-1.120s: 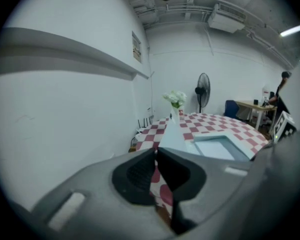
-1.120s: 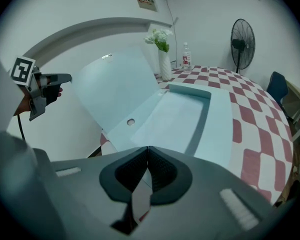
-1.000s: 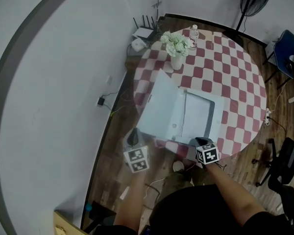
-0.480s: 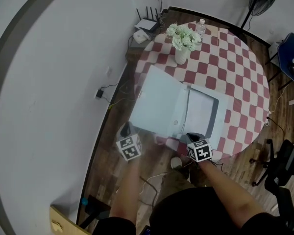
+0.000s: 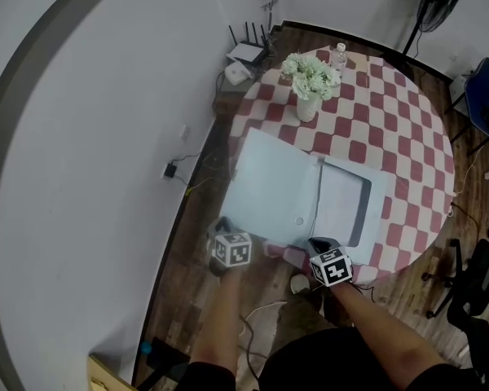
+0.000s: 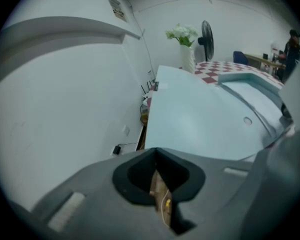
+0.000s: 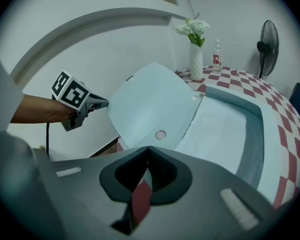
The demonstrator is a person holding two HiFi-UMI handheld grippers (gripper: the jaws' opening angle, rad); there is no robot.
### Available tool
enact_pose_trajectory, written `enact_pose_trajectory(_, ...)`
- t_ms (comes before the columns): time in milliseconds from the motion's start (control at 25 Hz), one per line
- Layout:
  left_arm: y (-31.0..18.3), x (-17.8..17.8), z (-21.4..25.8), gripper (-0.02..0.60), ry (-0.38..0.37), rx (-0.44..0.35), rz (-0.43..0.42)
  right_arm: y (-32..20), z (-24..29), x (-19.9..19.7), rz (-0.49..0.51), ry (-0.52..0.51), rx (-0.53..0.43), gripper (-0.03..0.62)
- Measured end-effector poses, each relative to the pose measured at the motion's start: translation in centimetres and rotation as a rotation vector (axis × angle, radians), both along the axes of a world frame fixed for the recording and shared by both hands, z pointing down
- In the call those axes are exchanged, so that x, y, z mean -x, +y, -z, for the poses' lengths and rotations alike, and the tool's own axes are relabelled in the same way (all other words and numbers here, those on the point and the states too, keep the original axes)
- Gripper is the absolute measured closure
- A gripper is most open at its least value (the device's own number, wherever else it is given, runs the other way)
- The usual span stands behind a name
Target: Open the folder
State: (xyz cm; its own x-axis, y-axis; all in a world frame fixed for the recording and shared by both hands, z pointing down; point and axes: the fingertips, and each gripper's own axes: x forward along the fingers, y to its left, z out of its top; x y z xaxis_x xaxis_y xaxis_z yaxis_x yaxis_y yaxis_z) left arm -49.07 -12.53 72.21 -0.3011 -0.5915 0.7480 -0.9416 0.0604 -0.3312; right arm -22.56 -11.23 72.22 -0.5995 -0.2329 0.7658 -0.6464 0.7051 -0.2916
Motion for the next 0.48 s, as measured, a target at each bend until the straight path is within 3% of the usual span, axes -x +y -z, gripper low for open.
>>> enact_pose_trajectory(360, -1.5, -2.2, -2.0, 0.579, 0.033, 0.061, -0.094, -0.8, -1.0, 0.2, -0.016, 0.001, 0.013, 0.592)
enact_pose_trajectory(480, -2.1, -3.0, -2.7, 0.578, 0.078, 0.079, -0.144, -0.8, -1.1, 0.1, -0.021, 0.001, 0.012, 0.592)
